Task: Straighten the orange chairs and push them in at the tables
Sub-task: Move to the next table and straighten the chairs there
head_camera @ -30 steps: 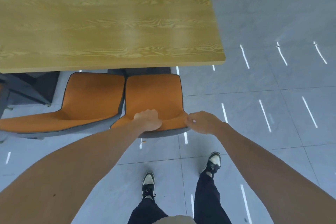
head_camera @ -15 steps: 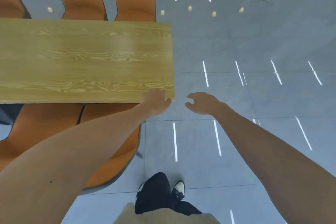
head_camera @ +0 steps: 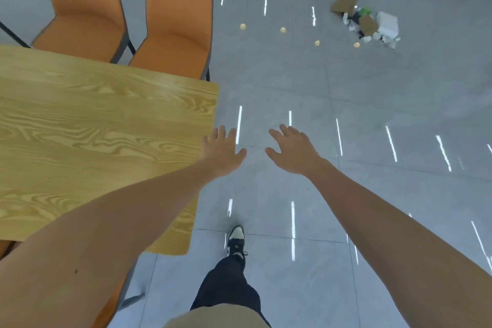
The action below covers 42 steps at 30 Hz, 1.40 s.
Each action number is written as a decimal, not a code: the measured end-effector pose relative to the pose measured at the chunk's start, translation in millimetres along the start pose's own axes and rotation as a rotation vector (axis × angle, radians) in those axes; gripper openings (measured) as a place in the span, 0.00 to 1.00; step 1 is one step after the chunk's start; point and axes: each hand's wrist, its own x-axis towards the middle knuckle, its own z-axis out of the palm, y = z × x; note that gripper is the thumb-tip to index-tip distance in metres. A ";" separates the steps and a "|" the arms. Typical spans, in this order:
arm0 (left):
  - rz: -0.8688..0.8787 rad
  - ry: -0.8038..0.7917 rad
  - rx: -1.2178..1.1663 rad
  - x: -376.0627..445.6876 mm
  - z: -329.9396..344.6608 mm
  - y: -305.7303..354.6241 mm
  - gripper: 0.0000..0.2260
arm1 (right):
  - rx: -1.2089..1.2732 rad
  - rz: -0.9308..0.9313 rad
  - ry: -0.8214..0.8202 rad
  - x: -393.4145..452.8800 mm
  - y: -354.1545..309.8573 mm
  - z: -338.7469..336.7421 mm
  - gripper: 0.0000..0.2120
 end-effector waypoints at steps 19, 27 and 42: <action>-0.333 -0.101 -0.145 476.6 -180.9 10.0 0.27 | -0.085 -0.272 -0.288 517.3 184.7 -150.9 0.31; -0.558 -0.140 -0.302 614.3 -260.1 -50.0 0.18 | -0.143 -0.503 -0.413 719.9 153.1 -242.9 0.31; -0.995 0.163 -0.603 809.9 -386.2 -255.5 0.29 | -0.318 -1.129 -0.146 1062.4 -65.7 -365.3 0.23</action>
